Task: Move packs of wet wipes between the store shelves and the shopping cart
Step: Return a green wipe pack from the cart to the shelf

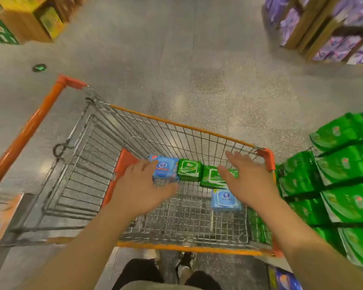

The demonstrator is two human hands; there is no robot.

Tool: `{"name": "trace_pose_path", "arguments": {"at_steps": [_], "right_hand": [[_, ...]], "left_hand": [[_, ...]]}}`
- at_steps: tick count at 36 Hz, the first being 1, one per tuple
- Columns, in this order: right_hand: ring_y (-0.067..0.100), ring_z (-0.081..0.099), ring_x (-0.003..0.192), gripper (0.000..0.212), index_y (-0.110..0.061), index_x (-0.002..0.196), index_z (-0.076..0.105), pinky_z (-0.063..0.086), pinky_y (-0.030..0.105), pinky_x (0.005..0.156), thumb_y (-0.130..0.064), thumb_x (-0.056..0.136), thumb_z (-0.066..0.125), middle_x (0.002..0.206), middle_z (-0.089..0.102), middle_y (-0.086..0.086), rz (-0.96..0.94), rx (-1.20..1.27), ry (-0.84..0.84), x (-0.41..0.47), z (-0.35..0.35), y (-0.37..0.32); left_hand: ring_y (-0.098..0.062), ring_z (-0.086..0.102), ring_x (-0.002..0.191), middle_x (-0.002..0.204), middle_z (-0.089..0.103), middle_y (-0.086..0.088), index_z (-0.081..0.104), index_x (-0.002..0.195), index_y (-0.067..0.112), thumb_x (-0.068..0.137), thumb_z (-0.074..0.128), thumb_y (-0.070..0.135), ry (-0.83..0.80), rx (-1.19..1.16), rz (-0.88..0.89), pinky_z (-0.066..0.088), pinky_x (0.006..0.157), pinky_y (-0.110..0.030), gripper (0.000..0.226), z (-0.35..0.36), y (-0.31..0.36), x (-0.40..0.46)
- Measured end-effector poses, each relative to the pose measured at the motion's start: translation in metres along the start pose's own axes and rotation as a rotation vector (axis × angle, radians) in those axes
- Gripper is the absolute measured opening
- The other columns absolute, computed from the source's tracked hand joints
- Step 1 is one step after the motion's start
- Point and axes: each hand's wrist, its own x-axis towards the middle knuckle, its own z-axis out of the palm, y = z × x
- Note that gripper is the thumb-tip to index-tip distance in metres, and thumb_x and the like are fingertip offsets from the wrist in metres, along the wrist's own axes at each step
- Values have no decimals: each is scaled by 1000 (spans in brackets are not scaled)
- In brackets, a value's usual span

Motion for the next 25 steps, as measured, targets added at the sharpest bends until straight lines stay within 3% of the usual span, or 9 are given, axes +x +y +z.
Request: {"name": "trace_pose_path", "arguments": {"at_steps": [9, 12, 17, 21, 25], "right_hand": [[20, 40, 146, 65, -29, 157, 36, 35, 38, 119, -60, 101, 44, 161, 39, -3, 132, 84, -103, 44, 49, 33], [30, 53, 134, 64, -23, 154, 41, 42, 40, 112, -56, 99, 51, 149, 54, 9, 265, 161, -132, 61, 82, 51], [33, 52, 132, 68, -8, 150, 43, 43, 39, 105, -46, 97, 62, 150, 51, 15, 484, 330, -106, 84, 135, 81], [33, 50, 134, 71, -3, 150, 42, 42, 36, 103, -44, 97, 64, 149, 51, 16, 586, 351, -87, 103, 170, 105], [27, 58, 111, 58, 0, 141, 48, 36, 26, 77, -32, 96, 68, 130, 60, 11, 682, 404, -62, 126, 198, 127]], "left_hand": [[-27, 29, 145, 160, 30, 1, 27, 155, 32, 74, 38, 91, -164, 31, 39, 33, 112, -45, 101, 41, -7, 65], [-25, 30, 144, 159, 32, 1, 29, 153, 35, 78, 46, 85, -243, -10, 37, 31, 114, -43, 91, 70, -9, 84], [-18, 47, 132, 154, 42, 3, 38, 151, 31, 77, 54, 81, -467, -310, -110, 37, 107, -34, 90, 124, -8, 112], [-18, 41, 139, 158, 36, 5, 37, 152, 27, 84, 56, 71, -564, -448, -235, 31, 115, -38, 83, 168, -2, 130], [-17, 48, 124, 153, 42, 3, 43, 149, 25, 90, 56, 63, -628, -538, -313, 37, 104, -35, 71, 207, 3, 147]]}}
